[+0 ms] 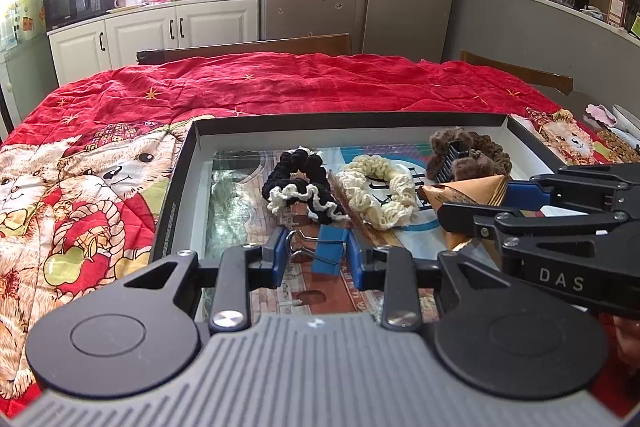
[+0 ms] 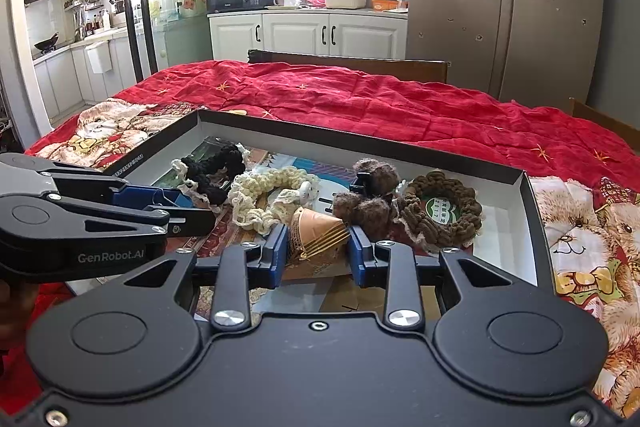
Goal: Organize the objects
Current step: 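Open left gripper to release binder clip while right gripper releases tan packet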
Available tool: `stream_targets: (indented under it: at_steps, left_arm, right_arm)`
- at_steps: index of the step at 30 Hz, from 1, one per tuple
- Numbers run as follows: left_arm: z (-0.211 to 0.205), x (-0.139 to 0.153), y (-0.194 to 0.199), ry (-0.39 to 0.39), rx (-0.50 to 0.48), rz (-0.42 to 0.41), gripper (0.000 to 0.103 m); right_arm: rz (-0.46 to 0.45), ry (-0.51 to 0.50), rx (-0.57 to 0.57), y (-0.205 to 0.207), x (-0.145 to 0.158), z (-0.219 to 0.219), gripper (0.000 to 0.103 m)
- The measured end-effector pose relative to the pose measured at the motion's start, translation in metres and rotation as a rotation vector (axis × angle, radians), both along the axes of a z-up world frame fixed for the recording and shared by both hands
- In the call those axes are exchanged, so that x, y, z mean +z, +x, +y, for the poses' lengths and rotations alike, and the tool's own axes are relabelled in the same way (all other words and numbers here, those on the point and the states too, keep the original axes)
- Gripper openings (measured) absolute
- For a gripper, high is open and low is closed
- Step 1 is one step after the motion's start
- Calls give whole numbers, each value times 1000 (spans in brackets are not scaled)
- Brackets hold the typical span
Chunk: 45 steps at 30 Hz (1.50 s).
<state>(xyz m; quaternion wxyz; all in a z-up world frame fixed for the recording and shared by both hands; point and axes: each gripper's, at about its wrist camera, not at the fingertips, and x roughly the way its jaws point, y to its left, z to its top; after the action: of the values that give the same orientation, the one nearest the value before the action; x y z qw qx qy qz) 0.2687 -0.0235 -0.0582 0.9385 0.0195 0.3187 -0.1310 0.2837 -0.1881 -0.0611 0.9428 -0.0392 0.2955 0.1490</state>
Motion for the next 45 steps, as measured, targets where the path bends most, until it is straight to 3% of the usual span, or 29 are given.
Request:
stream_targets:
  at_steps: [20,24,27,45]
  left_arm:
    - [-4,-1,-2,20,-4,-9,39]
    - [-3,0,-2,20,-3,-9,43]
    - [-3,1,-4,24,-3,-13,52]
    - [-4,21,-25,32,-19,-67,59]
  right_arm:
    - [2,2,5,0,-1,1,37]
    - [-2,-8,7,-3,0,3,38]
    - [-5,-15,11,-6,1,4,38]
    - [-35,8,15,-27,21,-3,42]
